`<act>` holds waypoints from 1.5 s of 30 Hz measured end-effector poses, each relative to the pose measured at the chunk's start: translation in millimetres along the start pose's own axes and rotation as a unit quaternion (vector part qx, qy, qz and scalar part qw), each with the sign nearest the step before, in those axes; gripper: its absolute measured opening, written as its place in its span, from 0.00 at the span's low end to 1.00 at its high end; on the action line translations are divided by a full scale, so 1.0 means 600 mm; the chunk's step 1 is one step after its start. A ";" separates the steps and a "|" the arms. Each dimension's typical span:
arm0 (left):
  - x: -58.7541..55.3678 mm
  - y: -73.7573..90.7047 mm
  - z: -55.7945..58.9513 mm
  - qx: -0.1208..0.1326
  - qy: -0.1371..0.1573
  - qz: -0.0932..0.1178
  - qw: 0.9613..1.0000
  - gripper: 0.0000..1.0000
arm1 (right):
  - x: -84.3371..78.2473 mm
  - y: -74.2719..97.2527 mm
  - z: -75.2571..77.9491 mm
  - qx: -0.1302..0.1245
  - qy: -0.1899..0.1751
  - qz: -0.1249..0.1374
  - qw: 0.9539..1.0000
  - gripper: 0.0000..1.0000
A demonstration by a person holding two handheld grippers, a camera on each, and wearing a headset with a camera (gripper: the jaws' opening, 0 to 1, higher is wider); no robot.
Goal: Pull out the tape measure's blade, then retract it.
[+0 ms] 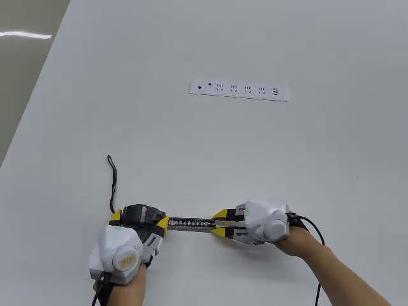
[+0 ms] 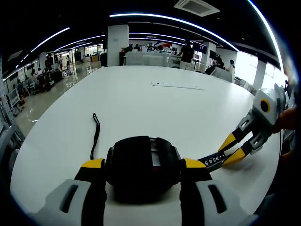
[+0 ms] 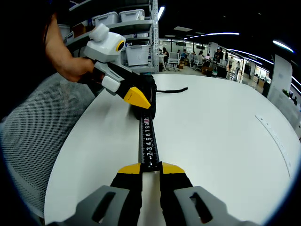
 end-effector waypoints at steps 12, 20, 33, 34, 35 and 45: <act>0.000 0.000 0.000 -0.002 0.004 0.000 1.000 0.60 | 0.014 -0.016 -0.005 0.001 0.004 0.004 1.000 0.11; 0.000 0.001 -0.001 -0.003 0.006 0.000 1.000 0.60 | 0.024 -0.028 -0.010 0.000 0.008 0.004 1.000 0.11; 0.000 0.002 -0.002 -0.006 0.011 0.000 1.000 0.60 | 0.032 -0.044 -0.012 -0.002 0.011 0.004 1.000 0.11; 0.000 0.002 -0.002 -0.007 0.011 -0.001 1.000 0.60 | 0.033 -0.046 -0.012 -0.002 0.011 0.004 1.000 0.11; 0.000 0.002 -0.002 -0.007 0.012 0.000 1.000 0.60 | 0.033 -0.046 -0.012 -0.002 0.011 0.004 1.000 0.11; 0.000 0.002 -0.005 -0.010 0.022 0.000 1.000 0.60 | 0.045 -0.059 -0.015 -0.001 0.015 0.008 1.000 0.11</act>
Point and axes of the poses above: the centre of the closed fingertips' face, and the gripper's own axes: y roughly backward along the fingers, z roughly to its right, x roughly out of its top, the point moved 5 cm from there along y, roughly backward along the fingers, and after that the axes turned 13 degrees about -y, right-handed, at the moved point
